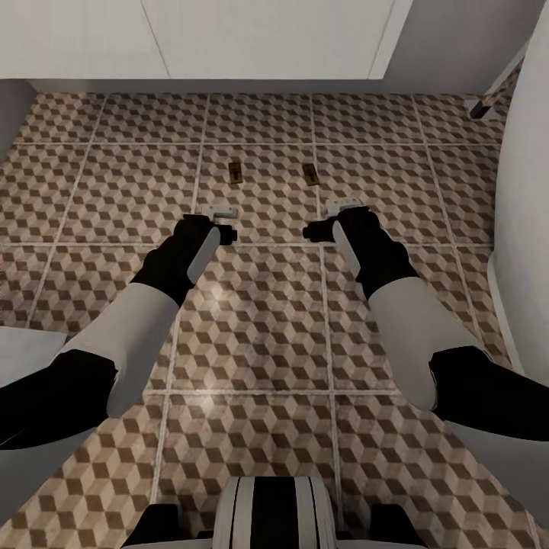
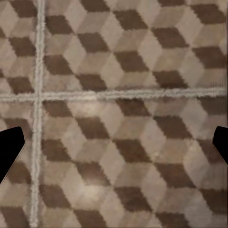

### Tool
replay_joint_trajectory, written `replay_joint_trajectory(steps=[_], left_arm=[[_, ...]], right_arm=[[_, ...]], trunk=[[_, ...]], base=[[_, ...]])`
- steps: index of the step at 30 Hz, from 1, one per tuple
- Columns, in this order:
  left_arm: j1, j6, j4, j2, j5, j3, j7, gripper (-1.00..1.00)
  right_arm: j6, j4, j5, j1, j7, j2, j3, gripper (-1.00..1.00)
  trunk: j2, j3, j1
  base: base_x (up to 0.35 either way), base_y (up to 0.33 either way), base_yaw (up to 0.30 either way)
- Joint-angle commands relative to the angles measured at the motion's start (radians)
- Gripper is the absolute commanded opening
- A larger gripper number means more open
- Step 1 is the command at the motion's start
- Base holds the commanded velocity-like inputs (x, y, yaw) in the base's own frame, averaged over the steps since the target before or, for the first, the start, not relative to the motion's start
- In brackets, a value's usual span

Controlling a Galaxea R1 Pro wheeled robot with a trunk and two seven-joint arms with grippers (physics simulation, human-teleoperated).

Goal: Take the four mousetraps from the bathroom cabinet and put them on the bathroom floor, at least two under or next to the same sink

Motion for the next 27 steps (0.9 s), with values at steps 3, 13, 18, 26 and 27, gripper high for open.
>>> replay_joint_trajectory(steps=[3, 13, 18, 26, 27], left_arm=[[0.000, 0.003, -0.001, 0.001, 0.011, -0.004, 0.009, 1.00], [0.000, 0.003, 0.004, 0.002, 0.011, -0.004, 0.009, 1.00], [0.000, 0.003, 0.002, 0.001, 0.011, -0.005, 0.009, 1.00], [0.001, 0.003, 0.000, 0.001, 0.011, -0.005, 0.009, 1.00], [0.001, 0.003, 0.000, 0.001, 0.011, -0.005, 0.009, 1.00]], right_arm=[[0.005, -0.001, 0.001, 0.000, -0.003, 0.000, 0.003, 1.00], [0.005, 0.000, 0.001, 0.000, -0.003, 0.000, 0.003, 1.00], [0.005, 0.000, 0.001, 0.000, -0.003, 0.000, 0.003, 1.00], [0.005, 0.001, 0.001, 0.000, -0.003, 0.000, 0.002, 1.00], [0.005, 0.000, 0.001, 0.000, -0.003, 0.000, 0.002, 1.00]], trunk=[[0.001, 0.011, -0.001], [0.003, 0.050, -0.006], [0.003, 0.050, -0.006], [0.003, 0.050, -0.006], [0.003, 0.050, -0.006]], base=[[0.000, 0.000, 0.000], [0.000, 0.000, 0.000], [0.000, 0.000, 0.000], [0.000, 0.000, 0.000], [0.000, 0.000, 0.000]])
